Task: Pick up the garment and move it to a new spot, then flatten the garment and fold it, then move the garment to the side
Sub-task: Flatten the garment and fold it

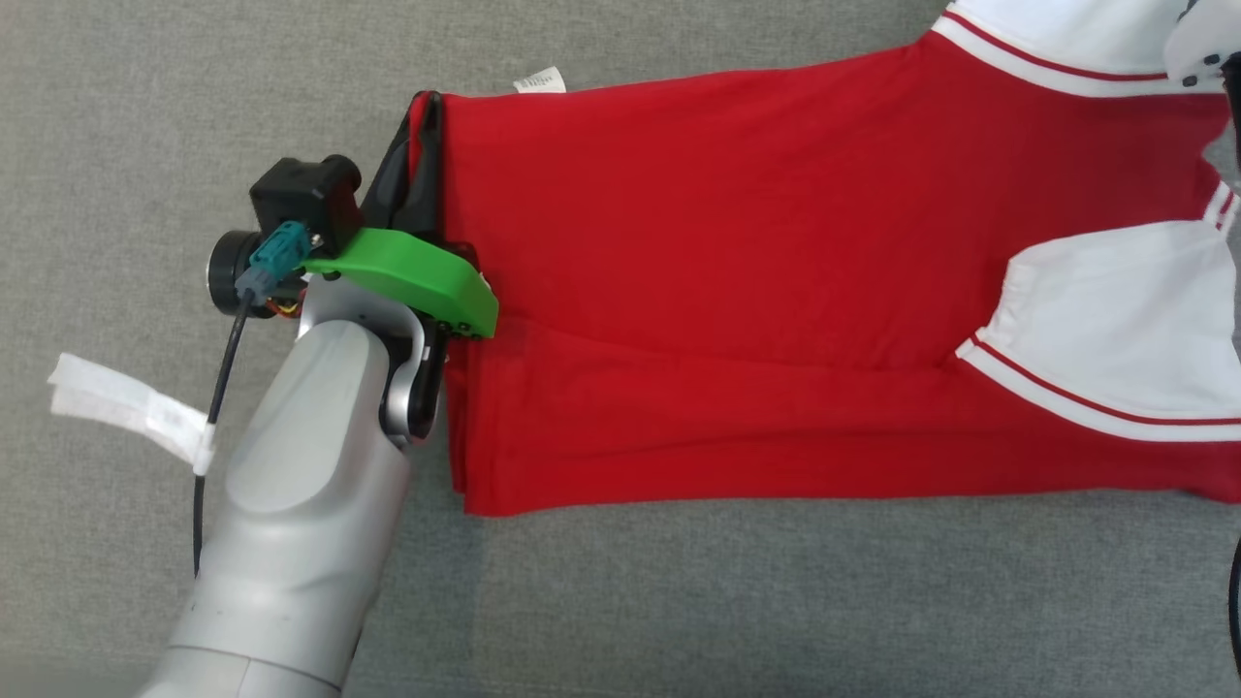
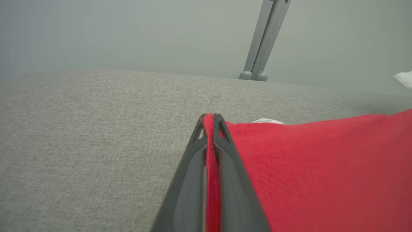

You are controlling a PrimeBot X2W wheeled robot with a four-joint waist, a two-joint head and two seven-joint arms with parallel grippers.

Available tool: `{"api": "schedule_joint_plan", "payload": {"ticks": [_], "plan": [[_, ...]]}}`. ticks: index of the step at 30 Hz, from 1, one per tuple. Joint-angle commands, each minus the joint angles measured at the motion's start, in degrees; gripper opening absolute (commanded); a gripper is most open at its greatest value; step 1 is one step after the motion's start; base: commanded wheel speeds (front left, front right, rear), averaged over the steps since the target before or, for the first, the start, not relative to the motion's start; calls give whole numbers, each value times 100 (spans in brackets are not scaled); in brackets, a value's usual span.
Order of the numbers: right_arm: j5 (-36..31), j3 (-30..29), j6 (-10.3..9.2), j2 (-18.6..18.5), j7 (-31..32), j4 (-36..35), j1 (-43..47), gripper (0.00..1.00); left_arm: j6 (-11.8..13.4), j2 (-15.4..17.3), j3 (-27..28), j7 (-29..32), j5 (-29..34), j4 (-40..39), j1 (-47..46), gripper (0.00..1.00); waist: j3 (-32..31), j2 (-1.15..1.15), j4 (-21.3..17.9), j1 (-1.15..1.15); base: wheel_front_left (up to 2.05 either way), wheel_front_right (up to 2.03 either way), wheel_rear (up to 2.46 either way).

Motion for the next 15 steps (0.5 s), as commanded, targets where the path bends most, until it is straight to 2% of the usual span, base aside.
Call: {"api": "schedule_joint_plan", "payload": {"ticks": [1, 6, 15], "plan": [[-107, -118, -11, 72, -24, -242, 265, 0, -46, 44, 121, -27, 75, -82, 132, 0, -125, 0, -116, 0, 0, 0, 0], [-69, -551, -11, 474, -29, -1252, 1163, 0, -200, 41, 498, -27, 372, -360, 593, 0, -453, 0, -339, 0, 0, 0, 0], [483, -866, -11, 902, -29, -2317, 3057, 0, -386, 34, 939, -26, 733, -519, 1676, 0, -1091, 0, -695, 0, 0, 0, 0]]}}
